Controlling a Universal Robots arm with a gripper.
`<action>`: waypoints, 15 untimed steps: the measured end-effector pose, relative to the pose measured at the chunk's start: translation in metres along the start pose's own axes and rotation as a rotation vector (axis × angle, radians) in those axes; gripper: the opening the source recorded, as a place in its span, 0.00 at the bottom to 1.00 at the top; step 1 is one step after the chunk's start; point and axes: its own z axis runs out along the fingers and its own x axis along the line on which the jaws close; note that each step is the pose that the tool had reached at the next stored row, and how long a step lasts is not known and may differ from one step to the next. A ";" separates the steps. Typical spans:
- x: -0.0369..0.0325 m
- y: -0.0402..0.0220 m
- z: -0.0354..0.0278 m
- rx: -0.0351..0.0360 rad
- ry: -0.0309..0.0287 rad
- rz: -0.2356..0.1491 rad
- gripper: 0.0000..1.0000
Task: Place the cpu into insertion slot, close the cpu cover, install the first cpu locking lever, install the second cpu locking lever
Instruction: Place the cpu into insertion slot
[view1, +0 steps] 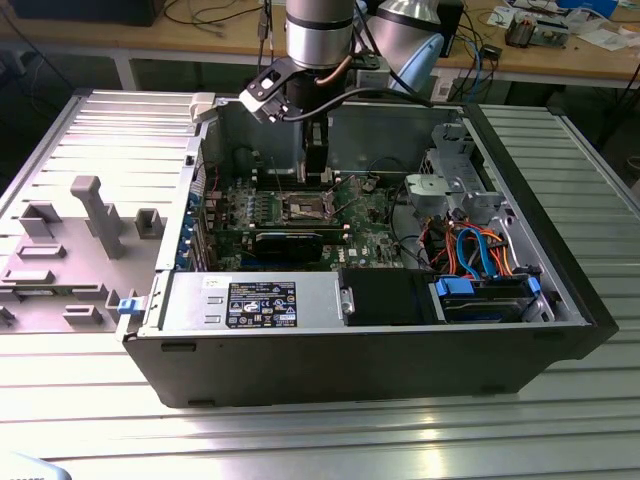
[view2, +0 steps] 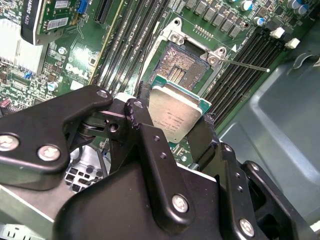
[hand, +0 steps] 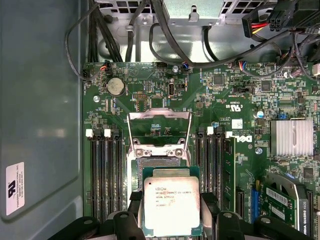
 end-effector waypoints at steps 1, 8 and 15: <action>0.0000 0.0000 0.0002 -0.0001 0.0000 0.000 0.55; 0.0000 -0.0002 0.0015 0.0000 0.0000 0.000 0.55; 0.0001 -0.0003 0.0027 0.0000 0.0000 0.000 0.55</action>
